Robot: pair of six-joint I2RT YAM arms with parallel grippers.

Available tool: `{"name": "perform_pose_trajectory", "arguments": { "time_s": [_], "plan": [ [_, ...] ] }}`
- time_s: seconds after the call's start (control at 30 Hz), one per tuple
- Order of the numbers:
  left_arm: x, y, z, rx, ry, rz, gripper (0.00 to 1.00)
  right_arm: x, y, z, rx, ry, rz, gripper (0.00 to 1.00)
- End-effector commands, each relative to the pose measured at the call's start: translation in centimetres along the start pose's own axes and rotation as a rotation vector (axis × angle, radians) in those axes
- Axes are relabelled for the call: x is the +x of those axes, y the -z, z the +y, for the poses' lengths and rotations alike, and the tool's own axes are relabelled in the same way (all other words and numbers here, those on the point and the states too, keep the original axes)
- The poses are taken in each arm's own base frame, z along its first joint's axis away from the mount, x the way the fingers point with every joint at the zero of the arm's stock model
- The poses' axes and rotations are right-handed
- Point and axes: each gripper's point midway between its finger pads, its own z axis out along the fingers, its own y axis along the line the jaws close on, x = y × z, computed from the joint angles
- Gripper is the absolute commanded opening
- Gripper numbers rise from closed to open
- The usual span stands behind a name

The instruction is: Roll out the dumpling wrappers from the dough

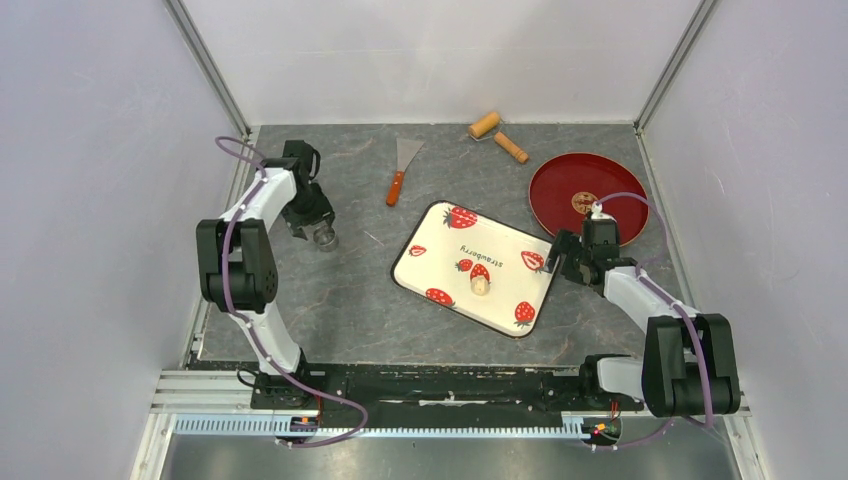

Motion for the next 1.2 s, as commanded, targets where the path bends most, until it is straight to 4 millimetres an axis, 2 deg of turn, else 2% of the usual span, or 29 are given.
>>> {"name": "perform_pose_trajectory", "arguments": {
  "time_s": [0.0,0.07,0.17,0.3,0.37,0.47,0.63,0.77,0.9,1.17],
  "plan": [
    [-3.1,5.8,-2.4,0.117,-0.093,-0.164,0.67,-1.7,0.3,1.5,-0.061,-0.023,-0.029,0.98],
    [-3.0,7.0,-4.6,0.181,-0.149,-0.192,0.67,-1.6,0.3,1.7,-0.073,-0.031,-0.021,0.98],
    [-1.7,8.4,-9.3,0.300,-0.265,-0.213,0.67,-1.2,0.3,2.4,-0.111,-0.042,-0.003,0.98],
    [2.3,9.1,-16.3,0.494,-0.422,-0.153,0.67,-0.8,0.3,3.5,-0.174,-0.055,0.018,0.98],
    [4.6,8.2,-18.8,0.558,-0.468,-0.078,0.66,-0.4,0.3,4.2,-0.211,-0.066,0.031,0.98],
    [7.5,6.1,-20.8,0.587,-0.502,0.025,0.66,0.4,0.2,5.0,-0.258,-0.082,0.060,0.98],
    [9.7,2.5,-20.2,0.522,-0.494,0.111,0.66,1.8,-0.2,5.8,-0.306,-0.091,0.127,0.98],
    [11.2,0.9,-19.1,0.498,-0.504,0.164,0.65,3.0,-0.6,5.9,-0.317,-0.087,0.178,0.98],
    [12.9,1.1,-18.8,0.554,-0.493,0.207,0.63,3.9,-1.0,6.3,-0.323,-0.068,0.223,0.98],
    [15.4,2.4,-16.3,0.578,-0.417,0.228,0.60,4.8,-1.9,7.2,-0.326,0.008,0.322,0.98]
  ]
}}
